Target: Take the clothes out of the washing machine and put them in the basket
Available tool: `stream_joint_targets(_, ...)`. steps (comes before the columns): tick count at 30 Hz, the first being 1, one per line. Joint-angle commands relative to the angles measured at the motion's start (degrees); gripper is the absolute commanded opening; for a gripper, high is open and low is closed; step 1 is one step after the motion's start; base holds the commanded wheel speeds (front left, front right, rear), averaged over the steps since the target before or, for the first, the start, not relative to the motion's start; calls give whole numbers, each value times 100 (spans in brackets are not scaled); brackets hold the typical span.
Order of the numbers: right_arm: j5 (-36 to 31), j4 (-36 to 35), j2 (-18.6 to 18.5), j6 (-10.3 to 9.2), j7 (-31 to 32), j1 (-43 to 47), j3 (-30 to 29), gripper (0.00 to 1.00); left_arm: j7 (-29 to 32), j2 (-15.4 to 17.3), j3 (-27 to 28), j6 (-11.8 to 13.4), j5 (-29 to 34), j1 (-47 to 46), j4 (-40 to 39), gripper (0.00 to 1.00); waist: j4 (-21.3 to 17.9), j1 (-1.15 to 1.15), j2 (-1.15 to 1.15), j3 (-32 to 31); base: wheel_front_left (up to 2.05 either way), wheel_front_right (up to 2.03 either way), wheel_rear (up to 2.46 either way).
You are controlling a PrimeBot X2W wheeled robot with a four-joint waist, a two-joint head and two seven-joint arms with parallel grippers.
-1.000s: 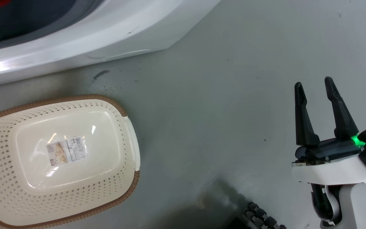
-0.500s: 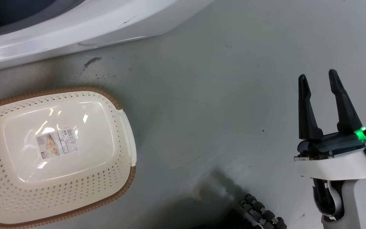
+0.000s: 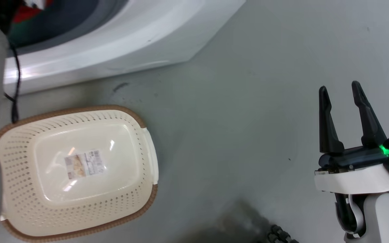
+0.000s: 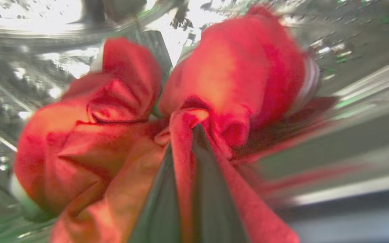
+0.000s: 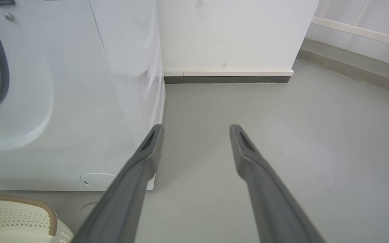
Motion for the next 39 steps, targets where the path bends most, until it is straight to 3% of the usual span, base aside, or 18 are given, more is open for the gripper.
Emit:
stream_joint_targets(1,-48,14,8,-4,-12,43,-17,100,-179,-49,-12,-3,-100,187,-52,0,226,0,0,-331,0,0,0)
stream_joint_targets(23,-533,197,7,-4,-12,654,-195,100,-2483,-306,-766,-2,-1051,2347,-1030,0,1158,0,0,-2028,0,0,0)
stream_joint_targets(34,-601,318,7,-4,-12,1156,-240,100,-2810,-155,-642,170,-1161,3368,-2278,0,1491,0,0,-2902,0,0,0)
stream_joint_targets(39,-599,362,7,-4,-12,1350,-235,100,-2787,149,-577,455,-1119,3797,-3272,0,1557,0,0,-3185,0,0,0)
